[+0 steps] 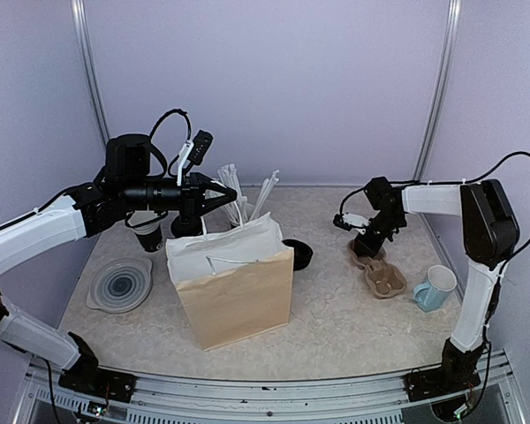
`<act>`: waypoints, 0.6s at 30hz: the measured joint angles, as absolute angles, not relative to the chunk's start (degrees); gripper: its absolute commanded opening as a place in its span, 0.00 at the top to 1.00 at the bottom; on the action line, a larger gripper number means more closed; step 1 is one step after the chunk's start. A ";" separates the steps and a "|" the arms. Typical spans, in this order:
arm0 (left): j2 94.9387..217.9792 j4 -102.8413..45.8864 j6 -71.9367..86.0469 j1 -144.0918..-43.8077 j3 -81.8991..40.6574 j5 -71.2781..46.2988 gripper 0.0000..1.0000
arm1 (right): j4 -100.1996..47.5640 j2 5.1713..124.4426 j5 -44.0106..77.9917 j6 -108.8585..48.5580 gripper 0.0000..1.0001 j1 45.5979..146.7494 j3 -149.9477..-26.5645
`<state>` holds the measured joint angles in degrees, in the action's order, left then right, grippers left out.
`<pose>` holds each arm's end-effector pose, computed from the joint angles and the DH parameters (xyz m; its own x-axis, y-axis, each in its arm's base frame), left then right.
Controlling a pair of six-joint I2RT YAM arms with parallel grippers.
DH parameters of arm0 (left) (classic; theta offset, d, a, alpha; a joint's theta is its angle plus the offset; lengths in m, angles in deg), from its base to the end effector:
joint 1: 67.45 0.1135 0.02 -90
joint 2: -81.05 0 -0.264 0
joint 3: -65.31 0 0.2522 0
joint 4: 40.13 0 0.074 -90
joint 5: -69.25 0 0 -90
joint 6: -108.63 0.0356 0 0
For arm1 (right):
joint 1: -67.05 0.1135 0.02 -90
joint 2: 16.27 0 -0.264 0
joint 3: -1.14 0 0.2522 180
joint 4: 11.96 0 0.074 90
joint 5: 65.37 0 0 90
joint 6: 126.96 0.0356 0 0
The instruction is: Pack the takeout coffee
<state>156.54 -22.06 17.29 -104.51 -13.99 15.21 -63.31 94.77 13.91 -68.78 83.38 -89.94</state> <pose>0.2309 -0.2006 0.3605 -0.2185 0.1413 -0.9655 0.9371 0.3063 -0.1673 0.3693 0.1151 0.1706 -0.5966 -0.7146 -0.3652 -0.7626 0.6465 -0.0192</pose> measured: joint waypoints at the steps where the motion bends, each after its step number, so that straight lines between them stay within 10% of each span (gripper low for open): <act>1: 156.54 -22.06 17.29 -104.51 -13.97 15.24 1.00 | -63.39 94.51 12.88 -69.46 0.96 84.54 -89.04; 8: 156.54 -22.06 17.29 -104.51 -13.97 15.24 1.00 | -66.28 91.16 9.63 -72.01 0.95 86.62 -85.64; 18: 156.93 -22.04 17.31 -104.49 -13.97 15.26 1.00 | -71.44 82.75 9.85 -71.20 0.67 85.59 -87.30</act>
<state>156.93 -22.04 17.31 -104.49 -13.97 15.26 -71.44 82.75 9.85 -71.20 85.59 -87.30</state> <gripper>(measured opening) 0.014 0.285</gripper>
